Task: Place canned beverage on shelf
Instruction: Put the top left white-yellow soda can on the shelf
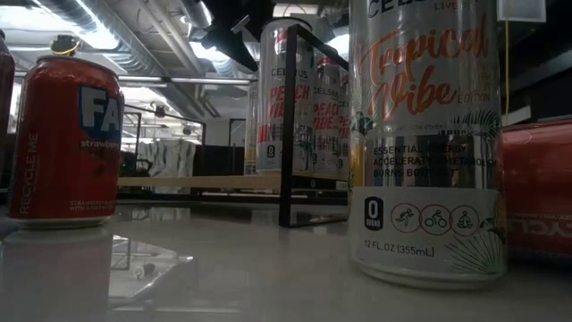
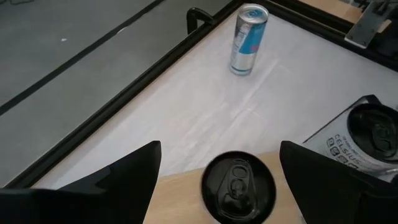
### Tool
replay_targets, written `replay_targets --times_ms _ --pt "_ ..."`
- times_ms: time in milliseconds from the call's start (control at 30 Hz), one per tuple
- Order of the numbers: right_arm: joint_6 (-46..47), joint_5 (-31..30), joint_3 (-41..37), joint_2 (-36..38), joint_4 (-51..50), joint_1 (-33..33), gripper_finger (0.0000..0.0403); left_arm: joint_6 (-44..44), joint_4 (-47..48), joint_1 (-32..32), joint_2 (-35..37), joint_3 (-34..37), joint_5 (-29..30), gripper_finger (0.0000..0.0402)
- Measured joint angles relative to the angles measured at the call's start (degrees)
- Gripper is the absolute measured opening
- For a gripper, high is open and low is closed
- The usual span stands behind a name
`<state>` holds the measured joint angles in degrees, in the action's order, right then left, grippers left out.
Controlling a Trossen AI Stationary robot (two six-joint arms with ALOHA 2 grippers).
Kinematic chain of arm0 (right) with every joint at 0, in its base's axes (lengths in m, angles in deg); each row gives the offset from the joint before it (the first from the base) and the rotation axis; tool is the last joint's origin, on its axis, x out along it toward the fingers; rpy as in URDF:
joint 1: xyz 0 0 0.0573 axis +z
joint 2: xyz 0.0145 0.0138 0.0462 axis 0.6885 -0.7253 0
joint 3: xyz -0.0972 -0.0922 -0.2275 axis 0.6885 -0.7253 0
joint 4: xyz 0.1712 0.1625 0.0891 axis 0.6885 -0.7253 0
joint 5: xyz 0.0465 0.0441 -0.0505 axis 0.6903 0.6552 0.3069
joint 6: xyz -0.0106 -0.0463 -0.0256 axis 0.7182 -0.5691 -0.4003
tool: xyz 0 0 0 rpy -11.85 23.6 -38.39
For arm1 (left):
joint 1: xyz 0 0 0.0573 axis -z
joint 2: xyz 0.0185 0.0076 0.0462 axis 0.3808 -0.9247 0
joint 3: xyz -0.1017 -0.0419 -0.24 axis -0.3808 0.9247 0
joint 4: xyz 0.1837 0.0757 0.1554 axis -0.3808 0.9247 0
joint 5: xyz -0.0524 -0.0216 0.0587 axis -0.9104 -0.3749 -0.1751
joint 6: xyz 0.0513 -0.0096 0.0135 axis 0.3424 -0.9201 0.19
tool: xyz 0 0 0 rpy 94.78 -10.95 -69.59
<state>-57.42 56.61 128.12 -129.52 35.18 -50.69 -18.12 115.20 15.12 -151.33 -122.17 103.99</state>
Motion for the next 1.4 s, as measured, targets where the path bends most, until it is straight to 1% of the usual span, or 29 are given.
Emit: replay_targets --times_ms 167,533,933,1133,1233,1400 --pt "0.0 1.1 -0.9 -0.4 0.5 0.0 0.0374 0.1 0.0 0.0 0.0 0.0 0.8 0.0322" --pt "-0.1 1.2 -1.2 -0.4 0.5 0.0 0.0374 -0.3 0.0 0.0 0.0 0.0 0.8 0.0322" --pt "-0.1 1.2 -1.2 -0.4 0.5 0.0 0.0374 -0.3 0.2 3.2 0.0 0.0 0.7 0.0322" --pt "-0.1 1.5 -1.2 -0.4 0.5 0.0 0.0374 0.0 2.7 4.4 -1.0 0.0 0.7 0.0322" --pt "-0.1 1.7 -1.2 -0.4 0.5 0.0 0.0374 -0.3 5.8 4.8 -1.2 0.0 0.8 0.0322" --pt "-0.1 1.7 -1.2 -0.4 0.4 0.0 0.0374 -0.3 7.0 5.6 -1.2 0.0 0.7 0.0322"
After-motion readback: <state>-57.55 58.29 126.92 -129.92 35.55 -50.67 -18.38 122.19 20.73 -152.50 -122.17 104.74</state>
